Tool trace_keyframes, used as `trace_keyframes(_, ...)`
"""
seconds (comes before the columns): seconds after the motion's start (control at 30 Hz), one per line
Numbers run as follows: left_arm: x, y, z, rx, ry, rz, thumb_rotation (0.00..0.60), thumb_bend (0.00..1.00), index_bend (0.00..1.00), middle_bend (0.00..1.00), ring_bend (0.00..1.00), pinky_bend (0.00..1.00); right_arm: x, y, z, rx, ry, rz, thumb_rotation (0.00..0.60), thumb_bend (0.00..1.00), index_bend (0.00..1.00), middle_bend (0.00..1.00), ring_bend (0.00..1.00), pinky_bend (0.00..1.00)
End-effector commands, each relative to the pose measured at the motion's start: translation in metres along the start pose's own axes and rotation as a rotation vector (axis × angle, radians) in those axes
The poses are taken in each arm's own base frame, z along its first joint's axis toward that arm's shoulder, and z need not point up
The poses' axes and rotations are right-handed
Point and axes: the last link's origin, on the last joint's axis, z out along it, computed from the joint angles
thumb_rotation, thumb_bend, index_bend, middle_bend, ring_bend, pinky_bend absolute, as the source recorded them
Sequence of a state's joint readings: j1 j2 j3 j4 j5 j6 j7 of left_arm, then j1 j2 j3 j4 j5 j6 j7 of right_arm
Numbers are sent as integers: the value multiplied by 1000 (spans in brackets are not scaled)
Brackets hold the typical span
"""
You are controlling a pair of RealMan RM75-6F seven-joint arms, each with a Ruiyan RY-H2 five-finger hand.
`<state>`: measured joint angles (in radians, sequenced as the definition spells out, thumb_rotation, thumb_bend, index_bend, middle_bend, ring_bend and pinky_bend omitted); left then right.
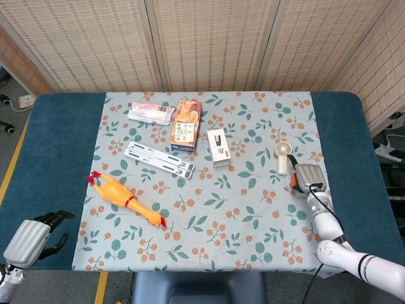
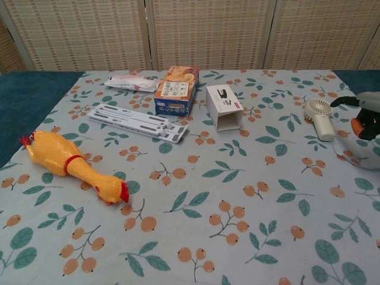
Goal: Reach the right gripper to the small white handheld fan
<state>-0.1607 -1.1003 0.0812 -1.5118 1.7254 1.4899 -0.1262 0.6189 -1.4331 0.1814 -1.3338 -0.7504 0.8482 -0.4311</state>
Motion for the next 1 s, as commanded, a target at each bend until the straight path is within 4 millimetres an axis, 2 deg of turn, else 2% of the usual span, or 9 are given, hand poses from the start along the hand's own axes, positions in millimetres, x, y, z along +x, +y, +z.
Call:
trace_keyframes(0.03,0,0,0,0,0,0,600,424,302,334,382,592,-3,0,3,-3,-10,7,600,725,68,735,586,689)
trace_keyframes(1.0,0,0,0,-1,-1,1,600,424,303,334,382,592,-16,4,9,5,-38,19,600,725,68,735,586,689)
